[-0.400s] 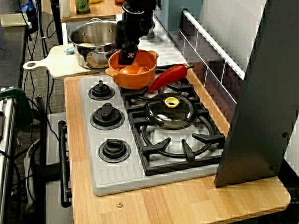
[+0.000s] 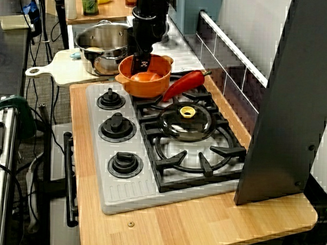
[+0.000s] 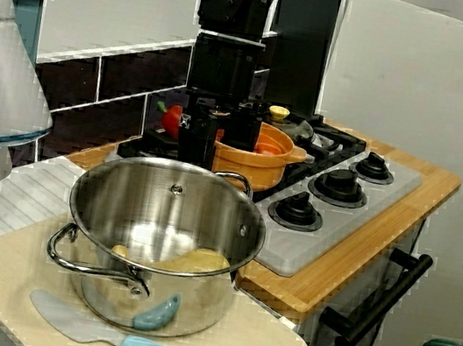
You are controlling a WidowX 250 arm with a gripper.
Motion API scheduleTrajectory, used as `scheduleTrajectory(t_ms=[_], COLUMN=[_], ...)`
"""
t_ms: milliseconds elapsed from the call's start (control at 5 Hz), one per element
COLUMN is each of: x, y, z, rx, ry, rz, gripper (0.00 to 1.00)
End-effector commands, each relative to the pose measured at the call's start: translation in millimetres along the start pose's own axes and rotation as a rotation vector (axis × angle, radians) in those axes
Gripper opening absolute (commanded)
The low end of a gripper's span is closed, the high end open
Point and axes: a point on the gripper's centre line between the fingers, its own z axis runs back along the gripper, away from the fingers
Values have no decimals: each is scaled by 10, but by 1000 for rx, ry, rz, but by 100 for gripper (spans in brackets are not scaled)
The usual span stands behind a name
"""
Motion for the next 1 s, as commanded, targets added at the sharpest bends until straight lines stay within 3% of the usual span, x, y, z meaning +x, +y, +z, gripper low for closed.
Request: scheduleTrajectory(t_ms=[0, 600, 800], x=[71, 66, 55], y=[24, 55, 34], z=[98, 122, 214], rx=[3, -2, 24], ry=[-16, -11, -32], rz=[-5, -10, 3], gripper=[0, 0, 0])
